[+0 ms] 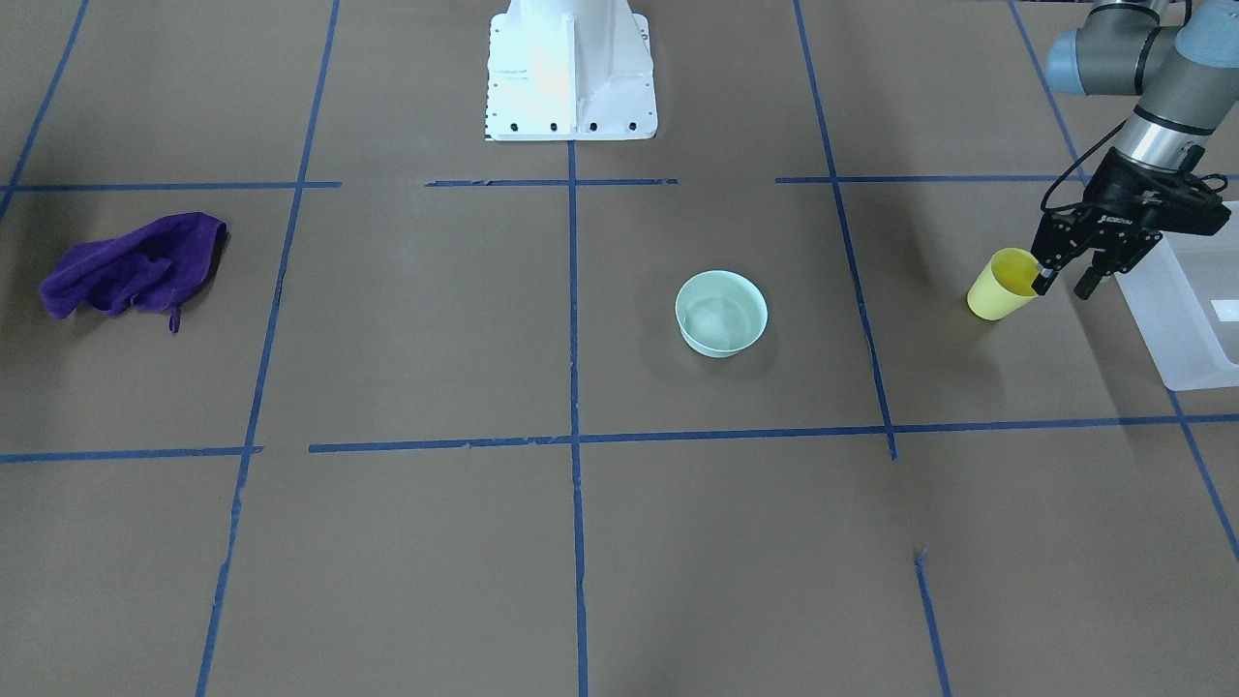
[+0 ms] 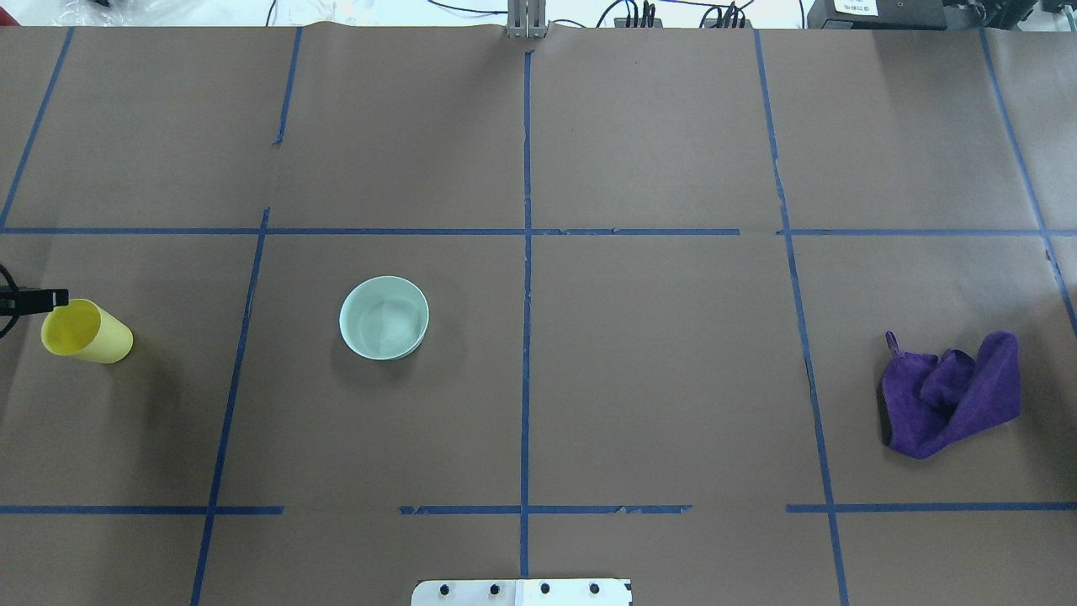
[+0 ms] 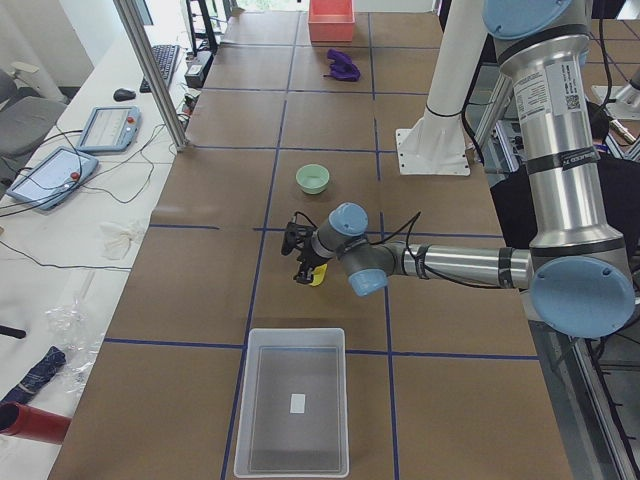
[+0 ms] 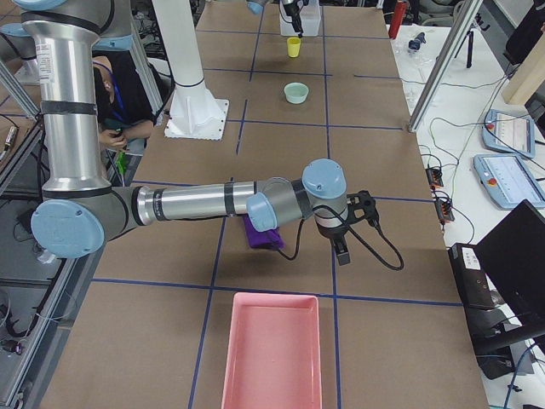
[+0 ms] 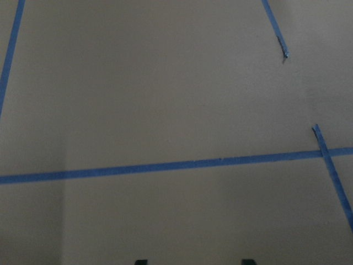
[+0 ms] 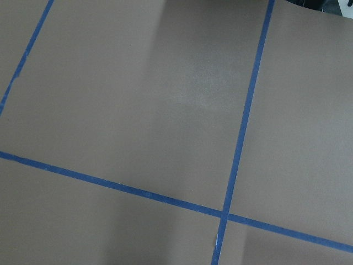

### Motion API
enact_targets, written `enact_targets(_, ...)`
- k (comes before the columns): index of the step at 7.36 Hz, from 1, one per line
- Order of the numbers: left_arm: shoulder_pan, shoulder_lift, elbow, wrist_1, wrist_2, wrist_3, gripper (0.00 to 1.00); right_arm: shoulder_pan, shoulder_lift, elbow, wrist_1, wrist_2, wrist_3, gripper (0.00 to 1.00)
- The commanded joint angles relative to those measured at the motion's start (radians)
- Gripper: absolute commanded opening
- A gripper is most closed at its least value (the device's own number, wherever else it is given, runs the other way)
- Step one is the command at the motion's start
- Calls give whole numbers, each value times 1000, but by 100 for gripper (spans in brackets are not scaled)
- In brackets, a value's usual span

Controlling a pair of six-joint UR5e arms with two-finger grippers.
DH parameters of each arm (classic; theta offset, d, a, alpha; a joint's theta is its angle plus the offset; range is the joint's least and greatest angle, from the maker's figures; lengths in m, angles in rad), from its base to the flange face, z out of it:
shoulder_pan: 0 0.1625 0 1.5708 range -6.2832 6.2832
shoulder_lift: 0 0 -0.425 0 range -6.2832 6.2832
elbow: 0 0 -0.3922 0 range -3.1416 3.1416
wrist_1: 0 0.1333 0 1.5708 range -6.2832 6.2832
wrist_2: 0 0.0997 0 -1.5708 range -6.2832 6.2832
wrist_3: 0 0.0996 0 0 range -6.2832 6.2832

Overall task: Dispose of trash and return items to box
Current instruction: 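Lower the left gripper onto the yellow cup and grasp it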

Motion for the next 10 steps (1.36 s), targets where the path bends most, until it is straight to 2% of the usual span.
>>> enact_targets(1, 30, 34, 3, -39, 3, -8, 62, 0, -2, 1, 0, 0, 2, 100)
enact_targets(3, 56, 28, 18, -39, 4, -17, 41, 0, -5, -1, 0, 0, 0, 100)
enact_targets(4, 64, 20, 25, -39, 4, -19, 41, 0, -5, -1, 0, 0, 0, 100)
enact_targets(5, 64, 18, 20, -41, 3, -17, 10, 0, -5, -1, 1, 0, 0, 100)
enact_targets(6, 62, 18, 14, -41, 3, -11, 0, 0, -8, -1, 2, 0, 0, 100)
enact_targets(7, 53, 18, 0, -39, -3, -3, 0, 0, -9, -1, 0, 0, 0, 100)
enact_targets(8, 49, 21, -12, -35, -66, 38, 0, 0, -11, -1, 0, 0, 0, 100)
enact_targets(9, -32, 24, -12, -29, -180, 160, 0, 0, -12, -1, 0, 0, 0, 100)
enact_targets(10, -189, 17, -14, 46, -263, 322, 0, 0, -14, 1, 0, 0, 0, 100)
